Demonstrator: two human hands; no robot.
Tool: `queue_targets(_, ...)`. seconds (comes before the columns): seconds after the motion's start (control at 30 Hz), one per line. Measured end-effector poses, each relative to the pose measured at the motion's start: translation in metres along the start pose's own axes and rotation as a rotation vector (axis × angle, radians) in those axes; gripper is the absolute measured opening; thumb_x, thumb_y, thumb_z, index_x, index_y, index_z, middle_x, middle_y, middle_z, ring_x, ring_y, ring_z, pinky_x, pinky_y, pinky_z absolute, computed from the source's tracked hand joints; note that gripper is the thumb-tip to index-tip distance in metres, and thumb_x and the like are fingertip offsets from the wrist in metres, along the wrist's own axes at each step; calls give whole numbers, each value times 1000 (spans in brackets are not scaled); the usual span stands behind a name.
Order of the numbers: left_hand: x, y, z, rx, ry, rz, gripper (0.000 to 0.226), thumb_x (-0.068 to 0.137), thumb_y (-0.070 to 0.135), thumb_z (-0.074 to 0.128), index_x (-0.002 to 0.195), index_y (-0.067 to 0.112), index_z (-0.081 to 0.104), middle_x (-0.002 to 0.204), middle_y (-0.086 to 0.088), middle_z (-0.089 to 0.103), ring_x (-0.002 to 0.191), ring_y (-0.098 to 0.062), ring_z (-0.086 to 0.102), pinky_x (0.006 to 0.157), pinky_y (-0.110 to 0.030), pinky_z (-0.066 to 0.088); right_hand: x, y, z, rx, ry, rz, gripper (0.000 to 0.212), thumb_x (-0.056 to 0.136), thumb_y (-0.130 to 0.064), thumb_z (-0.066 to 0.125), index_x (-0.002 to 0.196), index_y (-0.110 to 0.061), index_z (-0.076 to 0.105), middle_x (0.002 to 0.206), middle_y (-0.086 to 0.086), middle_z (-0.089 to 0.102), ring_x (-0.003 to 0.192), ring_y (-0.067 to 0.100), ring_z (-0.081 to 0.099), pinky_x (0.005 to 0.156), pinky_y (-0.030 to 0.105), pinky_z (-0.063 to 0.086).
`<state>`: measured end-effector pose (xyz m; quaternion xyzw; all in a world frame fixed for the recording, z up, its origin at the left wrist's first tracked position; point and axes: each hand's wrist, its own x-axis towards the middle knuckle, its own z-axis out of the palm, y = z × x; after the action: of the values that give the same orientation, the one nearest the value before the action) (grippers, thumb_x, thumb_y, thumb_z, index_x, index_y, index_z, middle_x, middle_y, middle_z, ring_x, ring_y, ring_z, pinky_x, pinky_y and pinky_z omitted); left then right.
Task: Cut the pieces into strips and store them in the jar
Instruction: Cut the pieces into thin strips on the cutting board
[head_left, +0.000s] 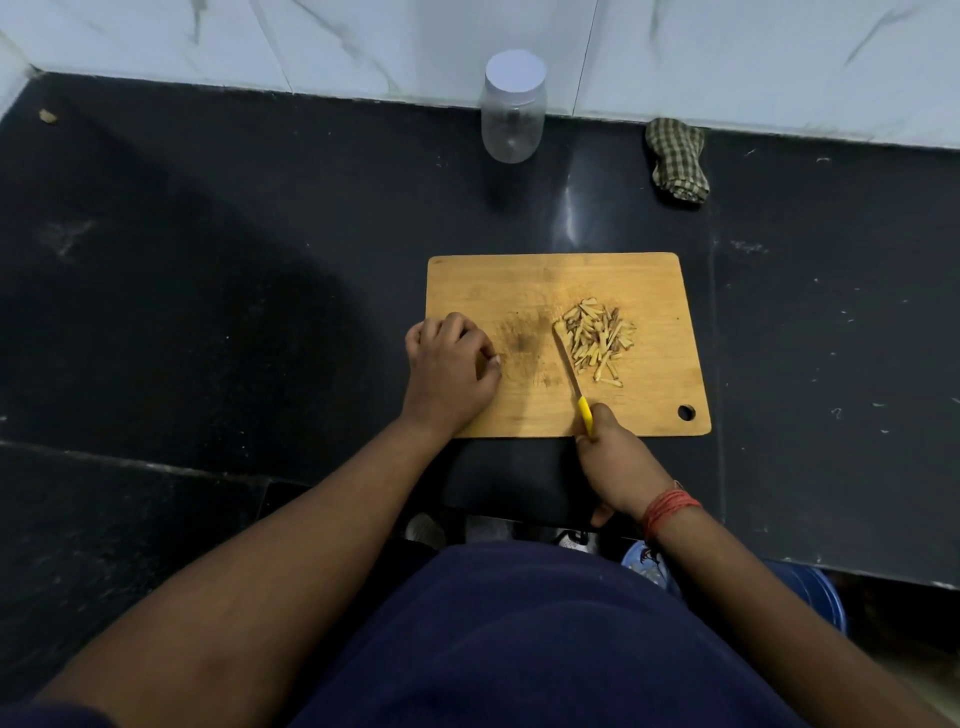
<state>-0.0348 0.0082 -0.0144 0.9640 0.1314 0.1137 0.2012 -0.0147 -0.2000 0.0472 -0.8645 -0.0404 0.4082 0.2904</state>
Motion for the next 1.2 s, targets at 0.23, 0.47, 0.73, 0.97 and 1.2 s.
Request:
queue_targets(0.23,15,38,6,36,-95,-215,21,90,42,55,90,24,65,110,7,50,111,-19,41,97,-41,26,-4,-1,1,23,-11,-16,37,102,-13,33,138,-20,29,90,12,53,58,36,64,37,35,52)
queue_targets(0.47,10,29,4,8,-94,-174,27,91,41,56,114,26,63,116,3,52,114,-21,43,96,-41,31,-6,4,2,-46,-19,-29,22,103,-16,35,125,-14,38,84,10,54,60,23,57,34,20,36)
queue_targets(0.73,10,24,4,66,-124,-51,25,92,40,62,116,32,68,113,6,53,111,-19,43,90,-38,27,-8,3,4,31,-77,-13,18,102,-15,35,119,-18,39,93,16,53,62,35,62,39,40,54)
queue_targets(0.97,11,30,5,47,-141,-8,24,93,35,62,116,33,69,112,7,54,111,-19,45,90,-39,29,-10,-2,4,68,-92,-17,17,103,-18,35,120,-19,38,94,16,54,66,34,62,43,47,57)
queue_targets(1.2,14,31,4,-56,-178,-85,19,92,34,64,111,32,68,116,12,57,116,-16,45,92,-38,28,-4,-8,5,135,-120,-21,13,102,-18,37,114,-17,43,89,14,53,61,29,59,44,45,57)
